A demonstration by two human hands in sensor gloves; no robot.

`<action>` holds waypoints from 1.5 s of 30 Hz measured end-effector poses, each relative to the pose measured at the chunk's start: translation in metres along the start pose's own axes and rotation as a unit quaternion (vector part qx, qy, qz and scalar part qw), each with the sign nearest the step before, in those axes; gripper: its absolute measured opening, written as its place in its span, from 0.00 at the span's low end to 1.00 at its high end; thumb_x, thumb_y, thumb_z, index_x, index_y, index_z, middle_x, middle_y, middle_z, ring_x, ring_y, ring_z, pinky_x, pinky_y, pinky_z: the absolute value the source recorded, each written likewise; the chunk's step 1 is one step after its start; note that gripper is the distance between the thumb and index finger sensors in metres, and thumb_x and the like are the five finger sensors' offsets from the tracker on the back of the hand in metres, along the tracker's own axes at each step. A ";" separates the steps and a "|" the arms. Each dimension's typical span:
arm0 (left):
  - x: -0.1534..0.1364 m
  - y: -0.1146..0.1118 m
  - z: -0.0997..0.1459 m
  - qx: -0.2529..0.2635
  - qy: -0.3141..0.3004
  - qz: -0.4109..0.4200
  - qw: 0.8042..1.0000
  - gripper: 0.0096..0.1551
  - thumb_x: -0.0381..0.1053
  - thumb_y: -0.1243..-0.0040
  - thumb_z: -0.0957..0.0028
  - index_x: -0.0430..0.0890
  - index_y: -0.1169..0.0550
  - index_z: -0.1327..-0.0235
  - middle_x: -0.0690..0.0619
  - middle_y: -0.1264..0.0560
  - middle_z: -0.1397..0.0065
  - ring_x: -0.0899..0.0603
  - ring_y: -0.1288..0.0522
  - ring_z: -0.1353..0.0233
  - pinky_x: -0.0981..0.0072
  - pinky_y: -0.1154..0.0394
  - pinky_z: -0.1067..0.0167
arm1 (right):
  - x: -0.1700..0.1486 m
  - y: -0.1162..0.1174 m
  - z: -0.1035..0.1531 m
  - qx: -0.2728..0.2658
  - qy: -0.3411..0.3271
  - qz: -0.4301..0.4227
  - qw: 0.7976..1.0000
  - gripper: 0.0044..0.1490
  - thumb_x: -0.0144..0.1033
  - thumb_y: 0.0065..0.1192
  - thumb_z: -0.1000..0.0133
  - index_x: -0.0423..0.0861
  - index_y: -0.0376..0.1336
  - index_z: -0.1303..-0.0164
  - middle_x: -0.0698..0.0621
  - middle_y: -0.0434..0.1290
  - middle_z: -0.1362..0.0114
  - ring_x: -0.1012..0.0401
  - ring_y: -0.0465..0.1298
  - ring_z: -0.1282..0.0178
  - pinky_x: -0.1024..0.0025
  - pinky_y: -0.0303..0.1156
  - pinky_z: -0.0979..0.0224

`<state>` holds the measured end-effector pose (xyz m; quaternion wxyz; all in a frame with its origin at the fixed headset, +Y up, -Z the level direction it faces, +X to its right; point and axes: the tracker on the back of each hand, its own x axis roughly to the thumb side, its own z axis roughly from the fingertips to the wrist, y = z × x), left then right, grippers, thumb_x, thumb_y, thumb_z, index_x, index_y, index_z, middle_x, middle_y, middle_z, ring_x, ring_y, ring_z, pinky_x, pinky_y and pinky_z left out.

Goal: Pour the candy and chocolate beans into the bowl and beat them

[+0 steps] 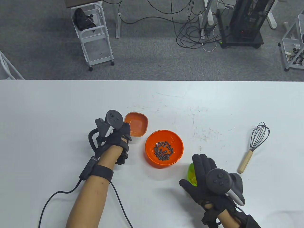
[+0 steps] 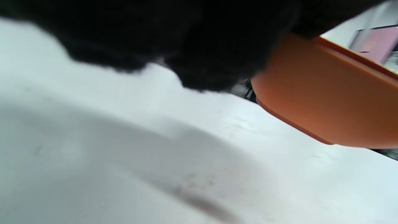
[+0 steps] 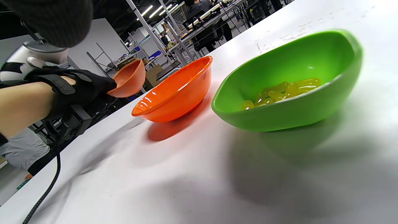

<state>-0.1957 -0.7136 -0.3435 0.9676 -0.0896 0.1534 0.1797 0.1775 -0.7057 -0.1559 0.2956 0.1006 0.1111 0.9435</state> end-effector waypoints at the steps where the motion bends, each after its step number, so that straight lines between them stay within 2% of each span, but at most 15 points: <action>1: -0.008 -0.002 -0.006 -0.010 0.016 0.014 1.000 0.28 0.66 0.41 0.46 0.41 0.13 0.67 0.54 0.12 0.81 0.46 0.17 0.83 0.56 0.17 0.85 | 0.000 0.001 0.000 0.002 0.000 0.002 1.000 0.67 0.71 0.54 0.45 0.45 0.26 0.18 0.32 0.32 0.15 0.27 0.36 0.20 0.14 0.49 0.36; 7: -0.043 -0.012 -0.028 -0.027 0.080 0.068 0.994 0.29 0.66 0.42 0.46 0.40 0.13 0.67 0.54 0.11 0.81 0.45 0.17 0.83 0.55 0.18 0.85 | -0.002 0.000 -0.001 0.004 0.005 0.002 1.000 0.67 0.71 0.54 0.45 0.45 0.26 0.18 0.32 0.32 0.15 0.27 0.36 0.20 0.14 0.49 0.36; 11: -0.062 -0.015 -0.039 -0.054 0.132 0.053 0.988 0.29 0.67 0.42 0.46 0.40 0.13 0.66 0.54 0.11 0.79 0.46 0.16 0.81 0.55 0.17 0.83 | -0.003 -0.001 -0.002 0.004 0.008 0.002 1.000 0.67 0.71 0.54 0.45 0.45 0.26 0.18 0.31 0.32 0.15 0.27 0.36 0.20 0.14 0.49 0.36; 15: -0.072 -0.017 -0.045 -0.058 0.147 0.087 0.984 0.30 0.67 0.42 0.46 0.40 0.13 0.67 0.54 0.11 0.79 0.45 0.16 0.82 0.55 0.17 0.83 | -0.003 0.000 -0.003 0.007 0.010 0.002 1.000 0.68 0.71 0.54 0.45 0.44 0.25 0.18 0.31 0.32 0.15 0.27 0.36 0.20 0.14 0.49 0.36; 21: -0.077 -0.022 -0.047 -0.063 0.154 0.082 0.983 0.30 0.67 0.41 0.46 0.39 0.13 0.67 0.53 0.11 0.79 0.46 0.16 0.82 0.55 0.17 0.84 | -0.003 0.000 -0.003 0.007 0.011 0.002 1.000 0.68 0.71 0.54 0.45 0.44 0.25 0.18 0.31 0.32 0.15 0.27 0.36 0.20 0.14 0.49 0.36; 25: -0.079 -0.021 -0.046 -0.091 0.156 0.076 0.981 0.36 0.72 0.44 0.47 0.40 0.14 0.62 0.53 0.11 0.74 0.45 0.16 0.78 0.56 0.17 0.81 | -0.004 0.000 -0.004 0.009 0.014 0.001 1.000 0.68 0.71 0.54 0.45 0.44 0.25 0.18 0.31 0.32 0.15 0.27 0.36 0.20 0.14 0.49 0.36; 27: -0.079 -0.017 -0.042 -0.086 0.156 0.063 0.982 0.40 0.77 0.46 0.49 0.42 0.18 0.53 0.51 0.12 0.66 0.44 0.16 0.73 0.55 0.17 0.75 | -0.004 -0.001 -0.004 0.010 0.015 0.001 1.000 0.68 0.71 0.54 0.45 0.44 0.25 0.18 0.31 0.32 0.15 0.27 0.36 0.20 0.14 0.49 0.36; 29: -0.079 -0.010 -0.034 -0.061 0.147 0.060 0.985 0.44 0.79 0.47 0.51 0.44 0.24 0.42 0.47 0.14 0.54 0.40 0.16 0.63 0.51 0.18 0.68 | -0.004 -0.001 -0.004 0.011 0.015 0.000 1.000 0.68 0.71 0.54 0.45 0.44 0.25 0.18 0.31 0.32 0.15 0.27 0.36 0.20 0.14 0.49 0.36; 31: -0.076 -0.002 -0.023 -0.051 0.124 0.068 0.989 0.47 0.79 0.47 0.51 0.46 0.31 0.33 0.42 0.21 0.40 0.34 0.20 0.49 0.44 0.21 0.57 | -0.004 -0.001 -0.004 0.012 0.015 0.000 1.000 0.68 0.71 0.54 0.45 0.44 0.26 0.18 0.31 0.32 0.15 0.27 0.36 0.20 0.14 0.49 0.36; 34: -0.065 0.014 0.002 -0.049 0.073 0.074 0.993 0.50 0.80 0.48 0.50 0.49 0.39 0.25 0.40 0.33 0.24 0.30 0.29 0.33 0.35 0.26 0.45 | -0.005 -0.001 -0.004 0.011 0.015 0.000 1.000 0.68 0.71 0.54 0.45 0.44 0.26 0.18 0.31 0.32 0.15 0.27 0.36 0.20 0.14 0.49 0.36; 38: -0.044 0.030 0.046 -0.040 -0.024 0.074 0.996 0.52 0.80 0.48 0.50 0.51 0.43 0.21 0.40 0.43 0.17 0.28 0.38 0.22 0.23 0.35 0.36 | -0.005 -0.001 -0.004 0.011 0.013 0.001 1.000 0.68 0.71 0.54 0.45 0.45 0.26 0.18 0.31 0.32 0.15 0.27 0.36 0.20 0.14 0.49 0.36; 39: -0.040 0.030 0.056 -0.047 -0.050 0.076 0.995 0.53 0.80 0.48 0.51 0.51 0.44 0.21 0.40 0.45 0.16 0.25 0.42 0.20 0.14 0.44 0.36 | -0.004 -0.001 -0.004 0.010 0.013 0.002 1.000 0.68 0.71 0.54 0.45 0.44 0.26 0.18 0.31 0.32 0.15 0.27 0.36 0.20 0.14 0.49 0.36; 40: -0.033 0.029 0.072 -0.068 -0.091 0.078 0.990 0.53 0.80 0.48 0.50 0.52 0.45 0.19 0.41 0.49 0.14 0.24 0.48 0.18 0.09 0.52 0.38 | -0.004 -0.001 -0.004 0.010 0.012 0.002 1.000 0.68 0.71 0.54 0.45 0.44 0.26 0.18 0.31 0.32 0.15 0.27 0.36 0.20 0.14 0.49 0.36; 42: -0.024 0.026 0.101 -0.078 -0.121 0.074 0.987 0.55 0.81 0.49 0.50 0.54 0.49 0.18 0.41 0.53 0.13 0.23 0.53 0.16 0.09 0.56 0.39 | -0.004 0.000 -0.004 0.011 0.010 0.001 1.000 0.67 0.71 0.54 0.45 0.45 0.26 0.18 0.31 0.32 0.15 0.27 0.36 0.20 0.14 0.49 0.36; 45: -0.016 0.016 0.141 -0.061 -0.173 0.063 0.981 0.55 0.80 0.48 0.50 0.55 0.48 0.17 0.42 0.54 0.12 0.25 0.56 0.16 0.08 0.57 0.40 | -0.003 0.000 -0.003 0.009 0.007 0.003 1.000 0.67 0.71 0.54 0.45 0.45 0.26 0.18 0.32 0.32 0.15 0.27 0.36 0.20 0.14 0.49 0.36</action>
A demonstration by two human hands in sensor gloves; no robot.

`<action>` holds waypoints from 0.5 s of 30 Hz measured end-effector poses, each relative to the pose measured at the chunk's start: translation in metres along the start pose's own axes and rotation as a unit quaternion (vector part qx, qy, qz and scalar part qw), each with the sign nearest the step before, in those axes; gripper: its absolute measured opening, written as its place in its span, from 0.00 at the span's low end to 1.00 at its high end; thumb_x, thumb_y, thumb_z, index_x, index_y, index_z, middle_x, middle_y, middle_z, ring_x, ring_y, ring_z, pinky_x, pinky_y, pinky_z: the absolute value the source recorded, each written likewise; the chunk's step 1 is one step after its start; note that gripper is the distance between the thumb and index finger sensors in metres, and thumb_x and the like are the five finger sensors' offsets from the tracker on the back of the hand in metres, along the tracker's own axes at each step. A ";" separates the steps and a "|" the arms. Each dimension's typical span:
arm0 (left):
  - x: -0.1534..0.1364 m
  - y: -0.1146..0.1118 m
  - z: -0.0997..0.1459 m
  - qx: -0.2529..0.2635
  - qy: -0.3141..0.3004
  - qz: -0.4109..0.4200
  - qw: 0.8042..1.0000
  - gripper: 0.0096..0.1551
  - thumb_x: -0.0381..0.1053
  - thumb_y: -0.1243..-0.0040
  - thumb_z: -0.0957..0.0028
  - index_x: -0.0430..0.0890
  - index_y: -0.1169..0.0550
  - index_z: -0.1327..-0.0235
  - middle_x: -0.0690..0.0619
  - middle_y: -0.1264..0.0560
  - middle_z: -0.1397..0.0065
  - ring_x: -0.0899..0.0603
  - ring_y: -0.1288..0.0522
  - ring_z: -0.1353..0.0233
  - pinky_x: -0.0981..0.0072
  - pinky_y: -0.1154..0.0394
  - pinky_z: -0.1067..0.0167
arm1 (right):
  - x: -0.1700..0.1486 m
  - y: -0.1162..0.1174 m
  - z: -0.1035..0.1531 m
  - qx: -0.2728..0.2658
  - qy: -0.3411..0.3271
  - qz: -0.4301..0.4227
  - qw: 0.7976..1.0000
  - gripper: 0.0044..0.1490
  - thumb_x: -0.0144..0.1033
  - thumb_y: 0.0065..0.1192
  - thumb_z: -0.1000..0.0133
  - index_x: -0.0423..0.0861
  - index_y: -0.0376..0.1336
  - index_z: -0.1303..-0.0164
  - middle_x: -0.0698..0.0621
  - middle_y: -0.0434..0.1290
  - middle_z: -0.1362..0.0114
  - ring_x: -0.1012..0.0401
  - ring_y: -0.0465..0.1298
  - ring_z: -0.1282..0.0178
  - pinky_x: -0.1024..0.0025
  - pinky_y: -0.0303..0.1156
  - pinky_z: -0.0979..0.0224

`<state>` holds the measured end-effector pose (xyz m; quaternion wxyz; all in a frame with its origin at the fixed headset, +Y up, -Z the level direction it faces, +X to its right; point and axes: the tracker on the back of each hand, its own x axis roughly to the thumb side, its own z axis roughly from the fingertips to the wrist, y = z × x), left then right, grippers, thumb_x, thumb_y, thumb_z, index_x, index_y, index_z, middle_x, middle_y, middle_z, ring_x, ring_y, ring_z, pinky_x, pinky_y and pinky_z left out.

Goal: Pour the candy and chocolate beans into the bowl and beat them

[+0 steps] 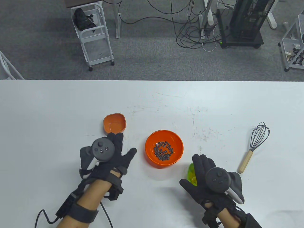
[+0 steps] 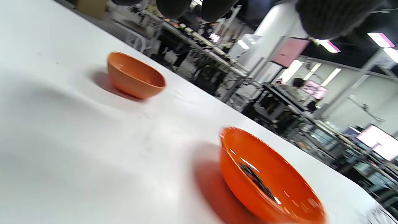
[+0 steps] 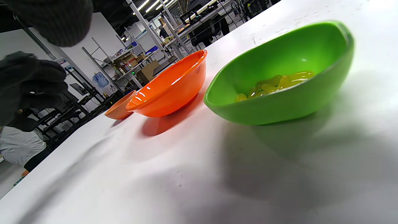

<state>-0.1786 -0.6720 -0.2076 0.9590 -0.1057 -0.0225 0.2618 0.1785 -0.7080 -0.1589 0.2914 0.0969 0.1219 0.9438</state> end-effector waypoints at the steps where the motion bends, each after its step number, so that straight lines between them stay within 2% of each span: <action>1: 0.005 -0.007 0.012 -0.001 -0.016 -0.021 1.000 0.55 0.81 0.48 0.50 0.56 0.49 0.16 0.42 0.55 0.11 0.24 0.57 0.16 0.07 0.57 0.41 | 0.000 0.000 0.000 -0.002 -0.001 0.002 1.000 0.67 0.71 0.54 0.45 0.45 0.26 0.18 0.32 0.32 0.15 0.27 0.36 0.20 0.14 0.49 0.36; 4: 0.013 -0.020 0.035 0.000 -0.043 -0.058 0.997 0.55 0.81 0.50 0.50 0.56 0.49 0.15 0.43 0.56 0.11 0.25 0.59 0.15 0.06 0.57 0.43 | 0.000 0.000 0.001 -0.008 0.000 0.008 1.000 0.67 0.71 0.54 0.45 0.44 0.27 0.18 0.31 0.32 0.15 0.27 0.36 0.20 0.14 0.48 0.36; 8: 0.012 -0.039 0.055 0.005 -0.073 -0.042 0.996 0.55 0.81 0.50 0.49 0.57 0.49 0.15 0.43 0.57 0.10 0.25 0.62 0.15 0.06 0.58 0.43 | -0.001 -0.001 0.001 -0.013 0.004 0.012 1.000 0.67 0.71 0.54 0.45 0.44 0.28 0.17 0.31 0.32 0.15 0.27 0.36 0.20 0.14 0.48 0.36; 12: 0.006 -0.058 0.057 -0.027 -0.083 -0.056 0.995 0.56 0.81 0.51 0.49 0.58 0.54 0.15 0.44 0.63 0.12 0.26 0.67 0.16 0.07 0.60 0.44 | -0.004 0.002 -0.002 -0.005 0.009 0.016 1.000 0.66 0.71 0.54 0.45 0.45 0.29 0.17 0.31 0.32 0.15 0.27 0.36 0.20 0.14 0.48 0.36; 15: 0.003 -0.065 0.056 -0.027 -0.092 -0.050 0.994 0.56 0.81 0.50 0.50 0.58 0.54 0.16 0.44 0.63 0.12 0.27 0.67 0.16 0.07 0.61 0.44 | -0.003 0.004 -0.003 -0.003 0.010 0.020 1.000 0.66 0.71 0.54 0.45 0.46 0.29 0.16 0.31 0.33 0.15 0.28 0.36 0.20 0.14 0.47 0.35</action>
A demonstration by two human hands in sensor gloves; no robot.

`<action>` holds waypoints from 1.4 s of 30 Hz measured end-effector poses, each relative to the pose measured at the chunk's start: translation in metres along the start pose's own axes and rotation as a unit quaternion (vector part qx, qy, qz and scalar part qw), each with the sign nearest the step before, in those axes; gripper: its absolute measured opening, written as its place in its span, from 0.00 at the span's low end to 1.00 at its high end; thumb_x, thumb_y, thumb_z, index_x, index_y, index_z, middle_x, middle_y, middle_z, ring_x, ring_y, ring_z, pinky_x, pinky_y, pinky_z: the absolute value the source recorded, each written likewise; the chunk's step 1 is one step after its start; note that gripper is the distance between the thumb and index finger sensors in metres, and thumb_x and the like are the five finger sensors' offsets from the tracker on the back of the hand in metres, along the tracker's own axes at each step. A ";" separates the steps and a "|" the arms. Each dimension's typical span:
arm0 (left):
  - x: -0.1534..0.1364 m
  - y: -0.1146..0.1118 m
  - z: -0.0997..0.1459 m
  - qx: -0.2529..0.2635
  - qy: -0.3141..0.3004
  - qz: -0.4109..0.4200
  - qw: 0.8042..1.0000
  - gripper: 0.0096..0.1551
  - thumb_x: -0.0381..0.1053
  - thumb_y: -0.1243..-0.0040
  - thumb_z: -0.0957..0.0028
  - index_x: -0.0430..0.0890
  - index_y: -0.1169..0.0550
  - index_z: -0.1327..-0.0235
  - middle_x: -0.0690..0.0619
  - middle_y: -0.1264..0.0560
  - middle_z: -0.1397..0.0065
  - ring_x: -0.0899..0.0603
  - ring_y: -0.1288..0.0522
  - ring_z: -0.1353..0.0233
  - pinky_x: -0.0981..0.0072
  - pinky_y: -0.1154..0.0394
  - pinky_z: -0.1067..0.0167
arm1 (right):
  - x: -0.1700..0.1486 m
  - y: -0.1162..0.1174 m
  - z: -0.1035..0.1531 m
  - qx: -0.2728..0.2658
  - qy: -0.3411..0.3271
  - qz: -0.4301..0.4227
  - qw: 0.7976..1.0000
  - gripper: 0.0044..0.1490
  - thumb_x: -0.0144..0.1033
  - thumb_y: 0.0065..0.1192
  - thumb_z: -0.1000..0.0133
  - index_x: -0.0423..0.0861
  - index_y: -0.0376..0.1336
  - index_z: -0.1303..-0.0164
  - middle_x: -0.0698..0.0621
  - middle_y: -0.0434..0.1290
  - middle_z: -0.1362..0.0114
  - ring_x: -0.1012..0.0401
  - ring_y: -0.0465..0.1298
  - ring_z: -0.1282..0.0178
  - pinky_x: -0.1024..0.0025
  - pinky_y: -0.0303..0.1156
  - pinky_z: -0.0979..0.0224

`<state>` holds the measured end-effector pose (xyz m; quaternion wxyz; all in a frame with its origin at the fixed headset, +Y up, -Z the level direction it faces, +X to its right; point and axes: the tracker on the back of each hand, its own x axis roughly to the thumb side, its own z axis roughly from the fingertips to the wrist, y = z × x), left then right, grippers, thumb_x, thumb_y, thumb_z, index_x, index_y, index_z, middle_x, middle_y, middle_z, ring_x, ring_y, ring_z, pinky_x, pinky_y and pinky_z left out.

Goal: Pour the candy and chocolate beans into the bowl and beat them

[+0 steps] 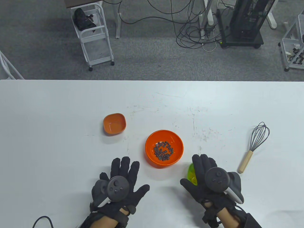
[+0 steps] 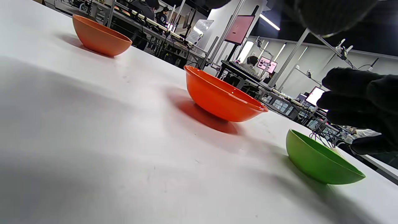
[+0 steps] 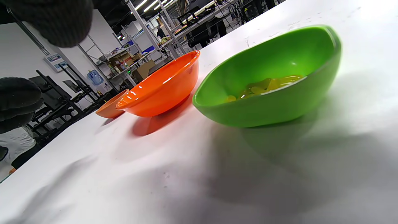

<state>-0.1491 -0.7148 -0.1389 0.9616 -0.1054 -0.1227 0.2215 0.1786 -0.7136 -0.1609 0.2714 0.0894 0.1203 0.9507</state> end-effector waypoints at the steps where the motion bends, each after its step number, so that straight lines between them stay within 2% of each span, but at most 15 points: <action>1: 0.000 -0.001 -0.001 -0.004 -0.003 -0.001 1.000 0.56 0.81 0.51 0.50 0.58 0.54 0.16 0.45 0.63 0.12 0.28 0.68 0.16 0.08 0.61 0.44 | 0.000 0.000 0.000 0.001 0.000 0.001 1.000 0.65 0.71 0.54 0.45 0.46 0.29 0.16 0.31 0.33 0.15 0.28 0.36 0.20 0.14 0.47 0.35; 5: -0.003 0.001 -0.004 0.000 -0.010 0.014 1.000 0.56 0.80 0.50 0.50 0.58 0.54 0.16 0.44 0.63 0.12 0.28 0.67 0.16 0.08 0.61 0.43 | -0.001 -0.007 0.002 -0.009 -0.005 -0.011 1.000 0.64 0.71 0.54 0.45 0.46 0.32 0.15 0.32 0.33 0.15 0.29 0.35 0.19 0.15 0.47 0.34; 8: -0.005 0.003 -0.004 0.000 -0.010 0.019 1.000 0.55 0.80 0.50 0.50 0.58 0.53 0.16 0.44 0.62 0.12 0.28 0.67 0.16 0.08 0.62 0.43 | -0.009 -0.021 0.003 -0.018 -0.001 -0.032 0.999 0.61 0.68 0.54 0.44 0.45 0.36 0.15 0.31 0.37 0.14 0.29 0.37 0.19 0.17 0.49 0.33; 12: -0.008 0.004 -0.007 0.004 -0.014 0.031 0.999 0.55 0.79 0.49 0.49 0.57 0.51 0.15 0.44 0.61 0.12 0.28 0.67 0.16 0.08 0.63 0.42 | -0.031 -0.039 0.000 -0.056 0.031 -0.054 0.997 0.58 0.65 0.54 0.44 0.43 0.40 0.15 0.31 0.43 0.14 0.29 0.42 0.18 0.19 0.52 0.32; 15: -0.007 0.005 -0.012 0.004 -0.017 0.017 1.000 0.54 0.79 0.49 0.49 0.57 0.51 0.15 0.44 0.62 0.12 0.28 0.67 0.16 0.09 0.63 0.42 | -0.048 -0.040 -0.008 -0.066 0.063 -0.057 0.994 0.55 0.62 0.55 0.43 0.41 0.43 0.15 0.31 0.49 0.15 0.29 0.50 0.20 0.24 0.59 0.31; 18: -0.007 0.005 -0.012 0.012 -0.021 0.020 1.000 0.54 0.79 0.49 0.49 0.57 0.51 0.15 0.44 0.62 0.12 0.28 0.67 0.16 0.09 0.63 0.42 | -0.060 -0.037 -0.019 -0.085 0.097 -0.042 0.991 0.50 0.55 0.60 0.44 0.38 0.51 0.19 0.33 0.63 0.21 0.30 0.66 0.27 0.32 0.68 0.33; 19: -0.007 0.005 -0.011 0.012 -0.022 0.020 0.999 0.54 0.79 0.49 0.49 0.57 0.51 0.15 0.44 0.62 0.12 0.28 0.67 0.16 0.09 0.63 0.42 | -0.064 -0.034 -0.024 -0.078 0.114 -0.031 0.990 0.49 0.53 0.62 0.44 0.37 0.53 0.20 0.33 0.67 0.24 0.32 0.70 0.30 0.33 0.70 0.34; 25: -0.006 0.002 -0.011 0.006 -0.022 0.013 1.000 0.54 0.79 0.49 0.49 0.57 0.51 0.15 0.44 0.62 0.12 0.28 0.67 0.16 0.09 0.63 0.42 | -0.075 -0.017 -0.045 -0.008 0.175 0.008 0.985 0.47 0.52 0.65 0.44 0.37 0.57 0.22 0.36 0.70 0.27 0.36 0.75 0.36 0.38 0.75 0.39; 29: -0.006 0.002 -0.011 0.007 -0.023 0.011 1.000 0.54 0.79 0.49 0.49 0.57 0.51 0.15 0.43 0.62 0.12 0.29 0.67 0.16 0.09 0.63 0.42 | -0.076 -0.017 -0.047 -0.006 0.184 0.016 0.983 0.42 0.50 0.67 0.44 0.39 0.62 0.25 0.40 0.76 0.33 0.40 0.79 0.45 0.42 0.77 0.44; 36: -0.005 0.002 -0.010 0.007 -0.022 0.011 1.000 0.54 0.79 0.49 0.48 0.56 0.50 0.15 0.43 0.62 0.12 0.29 0.67 0.16 0.09 0.63 0.42 | -0.079 -0.017 -0.049 0.002 0.189 0.026 0.982 0.31 0.44 0.69 0.45 0.43 0.70 0.33 0.45 0.81 0.43 0.45 0.82 0.55 0.46 0.80 0.50; 42: -0.006 0.002 -0.009 0.009 -0.022 0.011 1.000 0.53 0.79 0.49 0.48 0.56 0.50 0.15 0.43 0.62 0.12 0.29 0.67 0.16 0.09 0.63 0.41 | -0.078 -0.018 -0.049 -0.005 0.191 0.030 0.981 0.30 0.45 0.71 0.46 0.44 0.72 0.36 0.47 0.82 0.49 0.48 0.82 0.61 0.47 0.80 0.54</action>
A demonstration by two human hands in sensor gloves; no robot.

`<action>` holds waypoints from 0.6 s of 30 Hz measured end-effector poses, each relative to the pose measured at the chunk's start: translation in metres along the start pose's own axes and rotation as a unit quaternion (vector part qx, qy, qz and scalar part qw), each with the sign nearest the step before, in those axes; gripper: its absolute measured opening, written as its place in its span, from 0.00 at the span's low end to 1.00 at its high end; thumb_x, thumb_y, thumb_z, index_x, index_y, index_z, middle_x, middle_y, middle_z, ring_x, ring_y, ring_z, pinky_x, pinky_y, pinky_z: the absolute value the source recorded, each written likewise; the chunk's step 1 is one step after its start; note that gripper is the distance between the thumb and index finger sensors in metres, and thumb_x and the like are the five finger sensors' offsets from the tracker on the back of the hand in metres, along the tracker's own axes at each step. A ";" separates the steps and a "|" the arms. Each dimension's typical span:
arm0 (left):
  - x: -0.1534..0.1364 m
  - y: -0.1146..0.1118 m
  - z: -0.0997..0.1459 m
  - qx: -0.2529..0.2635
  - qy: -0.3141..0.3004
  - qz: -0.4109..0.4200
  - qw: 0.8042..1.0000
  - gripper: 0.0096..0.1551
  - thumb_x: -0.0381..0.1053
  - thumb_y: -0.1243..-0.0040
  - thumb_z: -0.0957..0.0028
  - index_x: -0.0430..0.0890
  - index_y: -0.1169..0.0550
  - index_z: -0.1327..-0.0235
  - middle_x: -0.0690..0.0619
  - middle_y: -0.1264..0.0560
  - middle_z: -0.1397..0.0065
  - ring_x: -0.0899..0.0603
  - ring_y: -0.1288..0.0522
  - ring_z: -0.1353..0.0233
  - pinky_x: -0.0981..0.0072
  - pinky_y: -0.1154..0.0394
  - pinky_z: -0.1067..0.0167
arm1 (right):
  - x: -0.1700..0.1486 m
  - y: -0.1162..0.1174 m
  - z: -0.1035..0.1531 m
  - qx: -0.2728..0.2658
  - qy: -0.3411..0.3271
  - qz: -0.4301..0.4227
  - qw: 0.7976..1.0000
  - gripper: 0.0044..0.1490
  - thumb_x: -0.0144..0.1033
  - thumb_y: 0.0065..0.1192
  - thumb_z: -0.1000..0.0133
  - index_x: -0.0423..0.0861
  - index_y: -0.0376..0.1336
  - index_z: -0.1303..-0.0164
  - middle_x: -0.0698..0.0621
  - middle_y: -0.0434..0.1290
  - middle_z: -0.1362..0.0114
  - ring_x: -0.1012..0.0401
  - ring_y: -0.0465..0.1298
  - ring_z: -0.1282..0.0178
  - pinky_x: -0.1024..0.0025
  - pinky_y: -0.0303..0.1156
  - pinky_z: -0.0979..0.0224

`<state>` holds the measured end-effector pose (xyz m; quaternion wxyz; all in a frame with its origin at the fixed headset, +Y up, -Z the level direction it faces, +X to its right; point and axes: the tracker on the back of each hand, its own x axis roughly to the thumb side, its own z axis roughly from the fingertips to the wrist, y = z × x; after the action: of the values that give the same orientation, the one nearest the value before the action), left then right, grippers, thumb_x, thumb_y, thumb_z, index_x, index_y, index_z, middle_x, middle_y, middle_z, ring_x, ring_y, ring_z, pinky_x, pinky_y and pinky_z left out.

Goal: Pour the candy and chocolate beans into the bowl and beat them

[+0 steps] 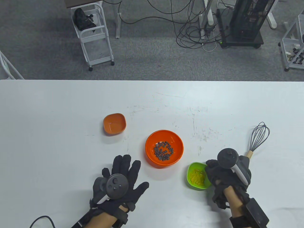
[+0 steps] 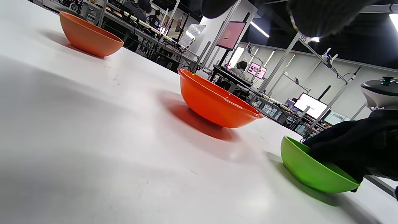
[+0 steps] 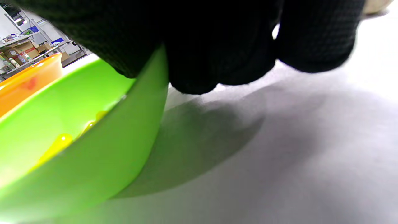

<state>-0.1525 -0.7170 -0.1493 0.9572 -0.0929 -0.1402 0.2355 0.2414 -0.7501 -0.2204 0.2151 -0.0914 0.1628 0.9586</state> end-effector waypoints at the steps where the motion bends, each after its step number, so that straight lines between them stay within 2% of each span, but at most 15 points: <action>1: 0.000 0.000 0.000 0.000 0.000 0.000 1.000 0.53 0.78 0.49 0.48 0.56 0.50 0.16 0.43 0.62 0.12 0.28 0.67 0.16 0.09 0.63 0.42 | 0.000 0.000 0.000 0.000 -0.002 0.000 1.000 0.30 0.45 0.71 0.46 0.44 0.72 0.37 0.48 0.82 0.50 0.49 0.81 0.63 0.48 0.80 0.55; 11: -0.001 0.001 0.002 0.004 -0.003 0.003 1.000 0.53 0.78 0.49 0.48 0.56 0.49 0.16 0.42 0.62 0.12 0.29 0.67 0.16 0.09 0.63 0.41 | 0.003 -0.005 0.002 0.000 -0.010 -0.034 0.999 0.28 0.43 0.74 0.49 0.41 0.76 0.44 0.47 0.83 0.61 0.55 0.81 0.72 0.53 0.83 0.63; 18: -0.002 0.005 0.007 0.017 -0.010 0.014 1.000 0.53 0.78 0.49 0.48 0.55 0.49 0.16 0.42 0.61 0.12 0.28 0.66 0.16 0.09 0.62 0.41 | 0.027 -0.035 0.016 -0.066 -0.030 -0.054 0.996 0.27 0.44 0.77 0.51 0.40 0.78 0.48 0.48 0.84 0.64 0.56 0.81 0.76 0.54 0.83 0.66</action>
<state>-0.1582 -0.7128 -0.1442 0.9538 -0.0763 -0.1449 0.2520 0.2314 -0.7047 -0.2220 0.2649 -0.0857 0.0878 0.9564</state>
